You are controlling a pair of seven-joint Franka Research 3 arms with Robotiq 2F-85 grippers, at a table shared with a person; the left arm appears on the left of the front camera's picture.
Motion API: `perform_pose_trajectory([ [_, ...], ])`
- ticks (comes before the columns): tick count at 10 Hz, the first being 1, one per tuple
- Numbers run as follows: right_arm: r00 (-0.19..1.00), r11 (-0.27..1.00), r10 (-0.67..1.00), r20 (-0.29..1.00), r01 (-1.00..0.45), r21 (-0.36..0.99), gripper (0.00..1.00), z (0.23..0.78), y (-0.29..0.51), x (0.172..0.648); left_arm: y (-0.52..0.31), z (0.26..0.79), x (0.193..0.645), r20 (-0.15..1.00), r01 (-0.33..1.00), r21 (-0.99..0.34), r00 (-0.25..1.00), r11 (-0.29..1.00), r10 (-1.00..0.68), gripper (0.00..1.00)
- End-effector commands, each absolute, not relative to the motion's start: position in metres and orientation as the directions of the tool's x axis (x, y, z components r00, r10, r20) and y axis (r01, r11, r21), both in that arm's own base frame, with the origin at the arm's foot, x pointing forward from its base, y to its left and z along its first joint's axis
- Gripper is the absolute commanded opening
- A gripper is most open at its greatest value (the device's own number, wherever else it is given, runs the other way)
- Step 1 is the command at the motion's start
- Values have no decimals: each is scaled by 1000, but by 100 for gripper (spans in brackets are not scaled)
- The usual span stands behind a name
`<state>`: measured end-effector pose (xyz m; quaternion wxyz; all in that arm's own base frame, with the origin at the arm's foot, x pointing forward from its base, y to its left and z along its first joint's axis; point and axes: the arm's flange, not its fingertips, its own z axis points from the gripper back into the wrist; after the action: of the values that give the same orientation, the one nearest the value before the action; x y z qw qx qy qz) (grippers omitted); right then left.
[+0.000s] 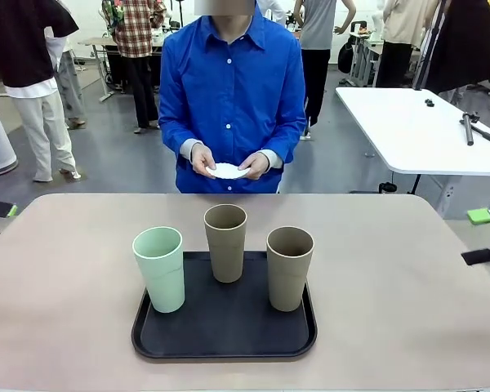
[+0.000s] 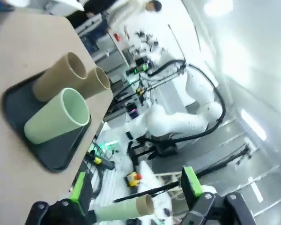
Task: Place coasters on the table and set cups on them.
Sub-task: Pick up one Reusable plastic cup and place it on a coaster set by the human.
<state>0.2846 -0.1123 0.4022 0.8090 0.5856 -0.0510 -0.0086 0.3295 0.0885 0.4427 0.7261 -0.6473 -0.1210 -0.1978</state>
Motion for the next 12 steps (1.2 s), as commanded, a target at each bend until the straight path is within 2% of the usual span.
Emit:
perform_pose_trajectory([
  [1,988,308,-120,98,-57,950,100,398,-122,278,109,447,341,337,347,-921,938,175,-83,100],
  [3,975,308,-181,127,-66,949,100,403,-140,272,129,441,338,270,273,-923,962,273,-49,100],
  [8,965,322,-209,160,-86,943,100,416,-149,266,163,426,343,162,137,-923,986,361,41,100],
  [11,972,328,-182,151,-85,941,100,413,-150,266,170,427,337,161,122,-905,985,408,62,100],
  [12,968,338,-208,139,-62,939,100,414,-152,265,167,420,340,172,142,-923,983,357,56,100],
])
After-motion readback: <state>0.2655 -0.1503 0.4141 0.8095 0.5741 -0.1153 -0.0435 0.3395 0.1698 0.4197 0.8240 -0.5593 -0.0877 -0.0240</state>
